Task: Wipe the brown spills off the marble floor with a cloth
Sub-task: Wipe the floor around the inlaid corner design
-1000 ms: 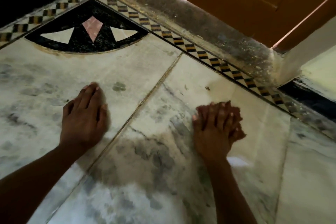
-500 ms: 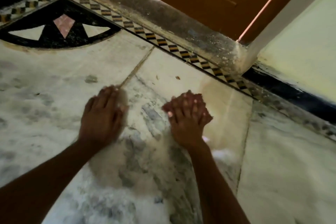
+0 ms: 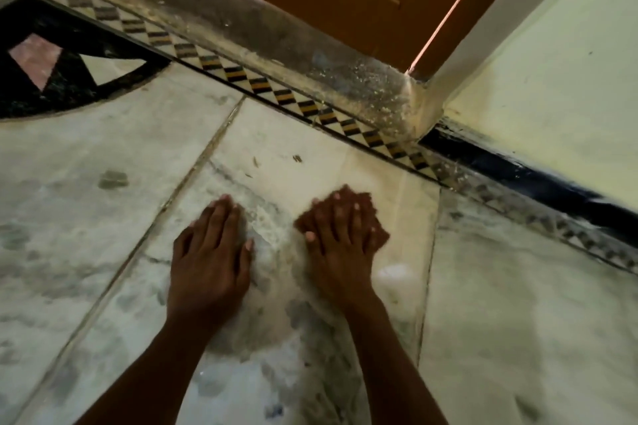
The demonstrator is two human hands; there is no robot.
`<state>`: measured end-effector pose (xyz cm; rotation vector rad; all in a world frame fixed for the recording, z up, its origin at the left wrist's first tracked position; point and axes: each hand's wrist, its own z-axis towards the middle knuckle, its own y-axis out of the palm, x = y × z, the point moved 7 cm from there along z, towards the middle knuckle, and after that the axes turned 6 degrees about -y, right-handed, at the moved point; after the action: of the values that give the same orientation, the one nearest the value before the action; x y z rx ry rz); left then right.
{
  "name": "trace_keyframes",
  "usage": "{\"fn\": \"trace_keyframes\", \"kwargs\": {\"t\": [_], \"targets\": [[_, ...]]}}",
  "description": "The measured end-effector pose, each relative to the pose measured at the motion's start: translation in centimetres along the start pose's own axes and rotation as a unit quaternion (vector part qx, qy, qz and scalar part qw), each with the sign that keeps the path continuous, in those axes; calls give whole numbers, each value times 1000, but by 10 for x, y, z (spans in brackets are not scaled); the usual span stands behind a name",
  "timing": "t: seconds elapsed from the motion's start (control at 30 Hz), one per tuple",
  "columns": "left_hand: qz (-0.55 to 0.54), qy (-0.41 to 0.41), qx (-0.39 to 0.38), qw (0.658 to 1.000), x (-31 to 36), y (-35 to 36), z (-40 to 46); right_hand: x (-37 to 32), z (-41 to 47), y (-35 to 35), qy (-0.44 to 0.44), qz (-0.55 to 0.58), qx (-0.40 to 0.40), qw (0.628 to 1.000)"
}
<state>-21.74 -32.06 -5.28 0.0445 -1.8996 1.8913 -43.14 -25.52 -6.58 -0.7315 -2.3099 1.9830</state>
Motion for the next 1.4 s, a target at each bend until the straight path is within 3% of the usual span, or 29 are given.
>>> {"fn": "trace_keyframes", "kwargs": {"t": [0.07,0.13,0.3,0.4,0.5,0.6,0.8,0.93,1.07,1.17,1.27,1.4], "targets": [[0,-2,-2,1000,-3,0,0,-7,33,-8,-77,-4,-15,997],[-2,-4,-7,1000,-3,0,0,12,72,-20,-98,-20,-13,995],[5,-5,7,1000,-3,1,0,102,75,-40,99,20,15,995],[2,-5,15,1000,-2,0,0,82,15,-28,143,33,15,989],[4,-2,14,1000,-2,1,-1,27,-2,-3,44,-10,4,999],[-1,5,16,1000,-3,1,-1,15,29,-8,-48,-23,16,998],[-5,24,6,1000,-7,3,-2,36,33,-8,70,12,101,992],[-48,47,-29,997,-14,4,-6,-19,-10,16,2,0,110,994],[-178,41,-64,981,-23,-5,-10,-79,-38,19,-63,104,180,976],[-388,-89,-83,914,-46,-29,-18,-126,-32,6,-90,336,176,921],[-468,-162,-74,866,-58,-68,-29,-158,-29,-13,2,581,112,806],[-538,-211,-60,814,-45,-171,-36,-194,-58,-96,140,685,61,712]]}}
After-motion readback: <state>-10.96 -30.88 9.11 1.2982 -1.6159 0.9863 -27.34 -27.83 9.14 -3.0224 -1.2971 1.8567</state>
